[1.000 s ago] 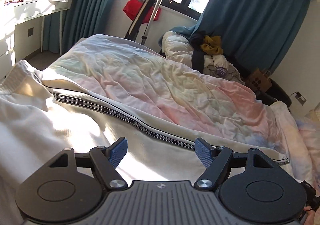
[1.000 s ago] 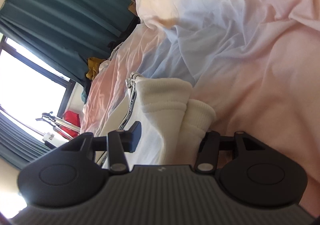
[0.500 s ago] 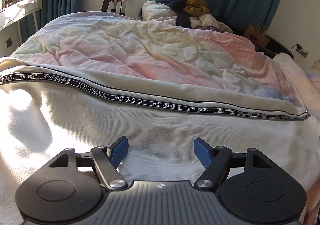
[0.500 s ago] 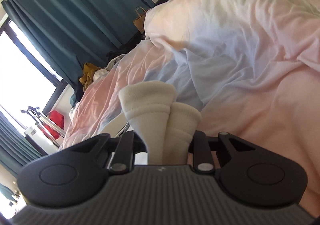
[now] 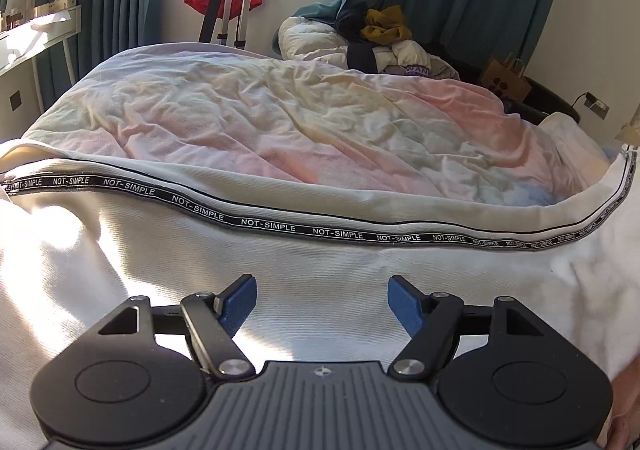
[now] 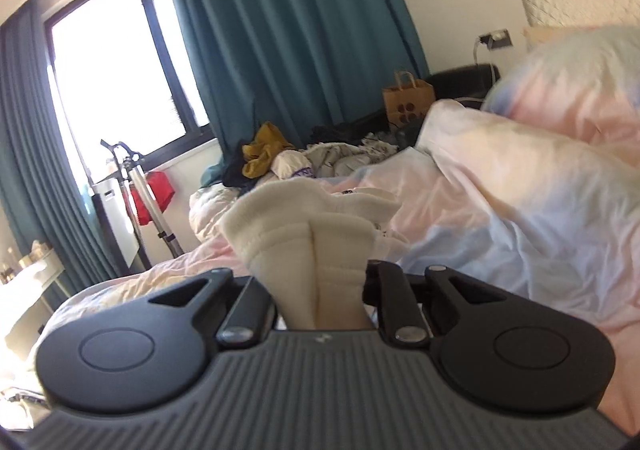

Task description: Fold clothes

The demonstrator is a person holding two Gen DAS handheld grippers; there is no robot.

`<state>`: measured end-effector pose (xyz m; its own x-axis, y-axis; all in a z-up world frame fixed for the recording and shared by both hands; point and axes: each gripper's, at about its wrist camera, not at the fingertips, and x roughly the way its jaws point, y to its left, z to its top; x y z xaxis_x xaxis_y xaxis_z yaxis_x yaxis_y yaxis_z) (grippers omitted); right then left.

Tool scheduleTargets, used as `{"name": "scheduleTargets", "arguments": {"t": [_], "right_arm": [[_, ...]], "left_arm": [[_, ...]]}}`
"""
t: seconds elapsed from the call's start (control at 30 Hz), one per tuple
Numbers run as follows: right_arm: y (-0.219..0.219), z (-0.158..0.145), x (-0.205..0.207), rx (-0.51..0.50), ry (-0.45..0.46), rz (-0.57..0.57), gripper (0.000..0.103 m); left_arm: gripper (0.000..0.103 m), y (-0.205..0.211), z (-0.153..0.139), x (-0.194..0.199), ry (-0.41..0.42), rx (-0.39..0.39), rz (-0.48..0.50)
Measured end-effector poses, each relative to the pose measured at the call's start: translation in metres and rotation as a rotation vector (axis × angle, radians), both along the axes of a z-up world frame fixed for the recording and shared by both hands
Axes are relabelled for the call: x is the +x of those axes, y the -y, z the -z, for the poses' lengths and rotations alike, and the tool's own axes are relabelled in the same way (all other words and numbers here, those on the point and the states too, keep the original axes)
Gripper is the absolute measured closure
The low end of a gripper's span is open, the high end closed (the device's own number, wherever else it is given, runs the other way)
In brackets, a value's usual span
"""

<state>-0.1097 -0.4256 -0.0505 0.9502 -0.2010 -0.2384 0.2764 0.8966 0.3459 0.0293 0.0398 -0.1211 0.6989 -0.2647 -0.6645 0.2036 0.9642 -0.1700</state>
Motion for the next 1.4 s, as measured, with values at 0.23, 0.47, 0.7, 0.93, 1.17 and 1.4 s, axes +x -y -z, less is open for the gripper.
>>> {"name": "scheduleTargets", "arguments": {"t": [0.23,0.47,0.7,0.93,1.17,1.4], "right_arm": [[-0.098,-0.050,0.007,-0.172,0.053,-0.142,0.089],[-0.213,-0.029,0.020,-0.287,-0.021,-0.335,0.089],[-0.313,0.065,0.028,-0.425,-0.342,-0.541,0.088],[-0.319,0.060,0.017,-0.531,-0.364,-0.629,0.085],[-0.321,0.058,-0.005,-0.523,-0.389,-0.668,0.067],[-0.310,0.021,-0.036,-0.552,-0.279,-0.776,0.056]], "left_arm": [[0.029,-0.027,-0.017,0.000,0.019,-0.135,-0.036],[0.028,-0.073,-0.026,-0.001,-0.008,-0.362,-0.076],[0.028,-0.086,-0.013,0.005,-0.102,-0.472,-0.051],[0.024,-0.073,0.004,0.017,-0.168,-0.532,0.004],[0.025,-0.063,0.011,0.016,-0.153,-0.558,0.029],[0.026,-0.051,0.004,0.016,-0.101,-0.544,0.040]]}}
